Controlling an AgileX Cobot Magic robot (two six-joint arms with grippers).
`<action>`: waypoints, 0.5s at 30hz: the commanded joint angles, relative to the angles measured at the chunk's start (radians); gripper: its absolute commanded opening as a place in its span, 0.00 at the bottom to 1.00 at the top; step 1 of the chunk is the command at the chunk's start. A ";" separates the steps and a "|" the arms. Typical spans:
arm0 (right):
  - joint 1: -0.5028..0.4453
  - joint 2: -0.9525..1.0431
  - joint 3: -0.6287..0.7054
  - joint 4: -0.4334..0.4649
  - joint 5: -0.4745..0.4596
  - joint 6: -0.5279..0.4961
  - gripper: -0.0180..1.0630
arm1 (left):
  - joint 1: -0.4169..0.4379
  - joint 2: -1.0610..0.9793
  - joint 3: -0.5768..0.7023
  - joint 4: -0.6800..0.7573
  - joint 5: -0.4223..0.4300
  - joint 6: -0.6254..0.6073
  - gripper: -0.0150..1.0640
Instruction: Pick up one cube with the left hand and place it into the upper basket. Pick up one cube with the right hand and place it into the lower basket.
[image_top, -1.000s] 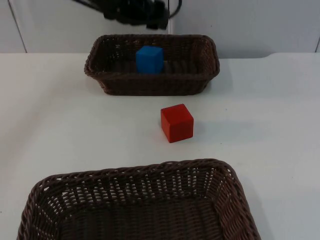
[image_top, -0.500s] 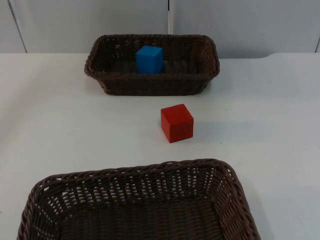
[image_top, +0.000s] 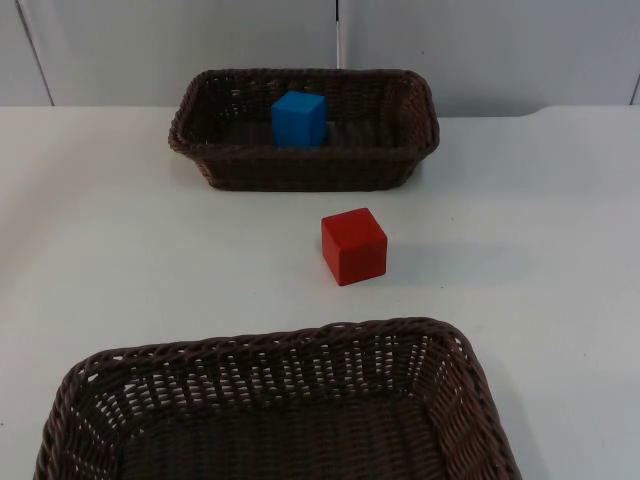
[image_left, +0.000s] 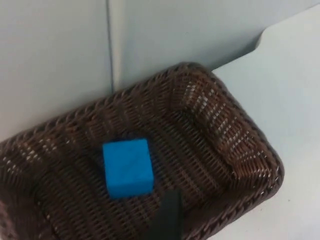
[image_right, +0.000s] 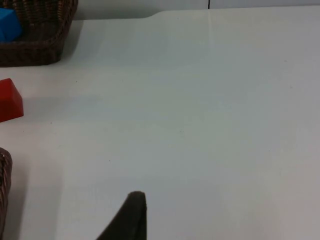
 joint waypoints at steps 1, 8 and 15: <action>-0.002 -0.002 0.001 -0.005 -0.004 -0.010 0.99 | -0.003 -0.029 -0.003 0.023 0.013 -0.036 0.74; -0.002 -0.002 0.001 -0.005 -0.004 -0.010 0.99 | -0.003 -0.092 -0.003 0.036 0.026 -0.054 0.74; -0.002 -0.002 0.001 -0.005 -0.004 -0.010 0.99 | -0.005 -0.139 0.031 0.039 0.065 -0.043 0.74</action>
